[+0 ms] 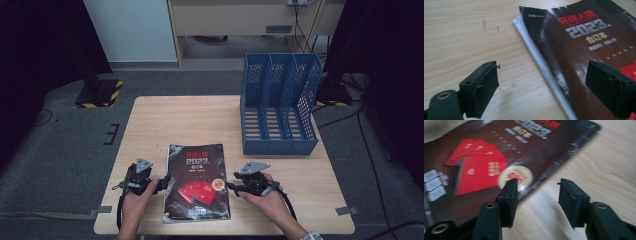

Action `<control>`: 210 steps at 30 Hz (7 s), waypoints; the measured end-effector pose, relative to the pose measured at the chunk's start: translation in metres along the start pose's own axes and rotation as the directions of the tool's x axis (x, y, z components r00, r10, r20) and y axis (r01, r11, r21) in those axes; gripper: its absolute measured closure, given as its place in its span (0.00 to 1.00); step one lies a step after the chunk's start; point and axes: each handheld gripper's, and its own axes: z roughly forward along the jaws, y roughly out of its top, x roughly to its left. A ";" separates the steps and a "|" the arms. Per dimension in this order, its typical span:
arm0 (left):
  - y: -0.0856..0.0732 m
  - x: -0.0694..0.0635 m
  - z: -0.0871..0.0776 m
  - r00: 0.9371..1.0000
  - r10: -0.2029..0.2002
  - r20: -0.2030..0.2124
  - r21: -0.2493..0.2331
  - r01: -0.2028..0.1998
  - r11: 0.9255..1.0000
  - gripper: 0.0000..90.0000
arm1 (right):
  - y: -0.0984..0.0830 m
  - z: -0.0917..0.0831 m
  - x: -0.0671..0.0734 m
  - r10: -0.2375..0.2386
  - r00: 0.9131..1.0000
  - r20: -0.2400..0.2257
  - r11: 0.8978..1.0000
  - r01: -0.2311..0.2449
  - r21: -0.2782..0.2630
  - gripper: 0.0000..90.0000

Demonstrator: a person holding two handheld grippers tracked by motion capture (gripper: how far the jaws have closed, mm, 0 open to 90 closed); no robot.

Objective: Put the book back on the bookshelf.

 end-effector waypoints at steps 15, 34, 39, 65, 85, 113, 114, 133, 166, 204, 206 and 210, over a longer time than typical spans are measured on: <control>-0.001 -0.010 0.019 0.999 0.001 0.038 0.077 -0.004 0.997 0.36 | -0.003 0.018 0.024 -0.033 0.998 -0.059 0.999 0.036 0.041 0.42; -0.001 -0.012 0.031 0.999 0.006 0.034 0.088 -0.009 0.996 0.32 | -0.006 0.021 0.031 -0.045 0.998 -0.052 0.998 0.047 0.043 0.38; -0.001 -0.013 0.032 0.999 0.011 0.039 0.085 -0.014 0.996 0.34 | -0.007 0.021 0.036 -0.050 0.996 -0.068 0.998 0.054 0.046 0.39; 0.004 -0.023 0.011 0.990 -0.024 0.141 0.047 0.017 0.999 0.60 | -0.010 0.022 0.039 -0.069 0.996 -0.054 0.997 0.070 0.019 0.39; 0.011 -0.039 0.012 0.984 0.008 0.179 0.012 -0.010 1.000 0.58 | -0.010 0.022 0.039 -0.073 0.996 -0.056 0.997 0.074 0.016 0.39; 0.018 -0.055 0.005 0.975 0.110 0.191 -0.089 -0.095 0.992 0.91 | -0.006 0.025 0.035 -0.038 0.997 -0.071 0.998 0.040 0.039 0.19; 0.019 -0.057 0.001 0.974 0.121 0.192 -0.107 -0.102 0.989 0.92 | -0.006 0.025 0.032 -0.017 0.997 -0.078 0.999 0.020 0.032 0.18; 0.021 -0.062 -0.017 0.966 0.137 0.220 -0.201 -0.092 0.975 0.92 | -0.003 0.028 0.023 0.061 0.988 -0.140 0.998 -0.059 0.020 0.17; 0.002 -0.020 0.019 0.995 0.086 -0.049 0.067 -0.082 0.994 0.42 | -0.004 0.029 0.027 0.025 0.990 -0.140 1.000 -0.024 0.009 0.18; 0.011 -0.051 0.007 0.982 0.070 0.174 -0.051 -0.062 0.997 1.00 | -0.005 0.029 0.027 0.036 0.989 -0.147 0.999 -0.035 0.010 0.18; 0.013 -0.054 -0.001 0.980 0.084 0.178 -0.089 -0.069 0.994 1.00 | -0.004 0.029 0.025 0.050 0.987 -0.150 0.999 -0.050 0.008 0.17; 0.015 -0.057 -0.014 0.980 0.105 0.168 -0.141 -0.081 0.987 1.00 | -0.002 0.029 0.021 0.086 0.984 -0.153 0.996 -0.085 0.013 0.15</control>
